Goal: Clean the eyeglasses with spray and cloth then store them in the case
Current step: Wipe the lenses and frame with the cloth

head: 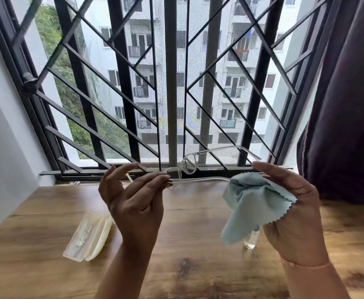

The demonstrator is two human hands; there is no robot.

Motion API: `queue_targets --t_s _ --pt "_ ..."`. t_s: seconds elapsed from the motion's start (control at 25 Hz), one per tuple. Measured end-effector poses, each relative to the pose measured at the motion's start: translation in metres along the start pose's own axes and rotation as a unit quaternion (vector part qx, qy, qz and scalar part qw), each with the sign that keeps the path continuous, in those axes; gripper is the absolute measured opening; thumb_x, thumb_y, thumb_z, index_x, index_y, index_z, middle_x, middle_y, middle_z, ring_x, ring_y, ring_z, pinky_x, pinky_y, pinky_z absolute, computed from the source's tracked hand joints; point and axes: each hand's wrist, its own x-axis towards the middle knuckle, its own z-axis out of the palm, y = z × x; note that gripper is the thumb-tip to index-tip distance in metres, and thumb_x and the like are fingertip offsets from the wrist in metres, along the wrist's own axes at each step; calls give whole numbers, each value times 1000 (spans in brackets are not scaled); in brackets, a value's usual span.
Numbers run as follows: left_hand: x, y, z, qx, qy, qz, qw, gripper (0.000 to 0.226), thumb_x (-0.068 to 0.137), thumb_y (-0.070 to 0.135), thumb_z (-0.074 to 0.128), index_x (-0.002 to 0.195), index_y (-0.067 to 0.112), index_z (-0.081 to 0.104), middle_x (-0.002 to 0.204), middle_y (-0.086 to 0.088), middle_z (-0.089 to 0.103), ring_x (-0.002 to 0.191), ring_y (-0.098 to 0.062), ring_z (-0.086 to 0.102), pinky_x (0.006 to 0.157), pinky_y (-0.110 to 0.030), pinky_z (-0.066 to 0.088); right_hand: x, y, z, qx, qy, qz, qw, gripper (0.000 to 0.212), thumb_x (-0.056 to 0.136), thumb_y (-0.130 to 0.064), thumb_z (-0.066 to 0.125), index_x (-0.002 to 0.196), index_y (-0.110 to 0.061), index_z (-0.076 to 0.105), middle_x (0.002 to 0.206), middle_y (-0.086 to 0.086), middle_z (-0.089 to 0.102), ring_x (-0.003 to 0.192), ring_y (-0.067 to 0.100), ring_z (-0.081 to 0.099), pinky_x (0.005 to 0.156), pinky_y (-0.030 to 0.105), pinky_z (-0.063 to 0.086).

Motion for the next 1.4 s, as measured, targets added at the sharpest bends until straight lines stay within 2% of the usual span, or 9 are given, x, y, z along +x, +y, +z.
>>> queue_targets --t_s 0.16,0.28,0.44,0.56,0.72,0.88,1.12,1.28,1.4 --pt "-1 3 1 -9 1 -51 999 4 71 18 76 72 21 73 79 15 66 94 -21 55 87 -51 36 3 -5 -2 -21 27 -22 999 21 58 -9 62 74 -13 75 71 4 73 68 18 69 60 23 56" --pt "0 2 2 -23 -3 -185 982 18 66 17 76 76 30 69 75 26 63 92 -18 54 84 -49 43 10 -7 -13 27 112 -16 993 19 51 -19 67 69 -19 74 66 -3 70 62 6 66 55 16 52" --pt "-2 -1 9 -197 -8 -439 877 38 61 -2 78 62 36 73 64 15 69 88 -27 62 78 -37 51 15 6 -35 2 169 42 985 9 86 -21 57 90 -25 65 73 3 52 61 11 51 54 24 46" --pt "-4 3 12 -268 -27 -533 802 33 61 -11 73 61 22 75 60 0 70 76 -25 65 66 -20 51 19 20 -37 31 192 54 979 32 71 10 52 93 -10 65 78 5 62 62 8 61 46 19 49" --pt "-2 11 10 -309 -46 -556 771 22 61 -9 71 59 13 74 56 -1 69 61 -11 65 62 -13 50 19 25 -20 48 181 102 977 32 71 13 45 79 -6 71 68 7 71 62 18 67 48 20 50" --pt "1 14 8 -316 -43 -555 769 22 63 -11 69 60 10 73 55 -1 69 58 -8 65 62 -12 50 17 30 -17 47 174 107 978 39 69 21 37 95 8 64 80 14 71 78 29 68 55 23 54" --pt "-1 13 9 -312 -43 -558 768 25 65 -12 69 57 11 73 55 -1 69 59 -10 65 62 -13 50 12 31 -13 -50 123 89 987 43 69 28 49 71 -7 74 73 4 73 70 14 67 55 17 52" --pt "-1 10 7 -301 -59 -543 782 26 64 -12 70 57 14 73 56 -2 69 61 -13 66 63 -16 50 11 31 -17 -94 122 95 983 32 64 21 64 74 -8 74 70 2 73 64 14 65 54 19 50" --pt "-2 8 6 -261 -85 -504 819 35 63 -9 74 57 26 74 58 1 70 74 -27 66 71 -29 51 12 25 -21 -132 112 94 980 28 64 16 68 83 -5 73 74 5 72 68 20 61 55 24 49"
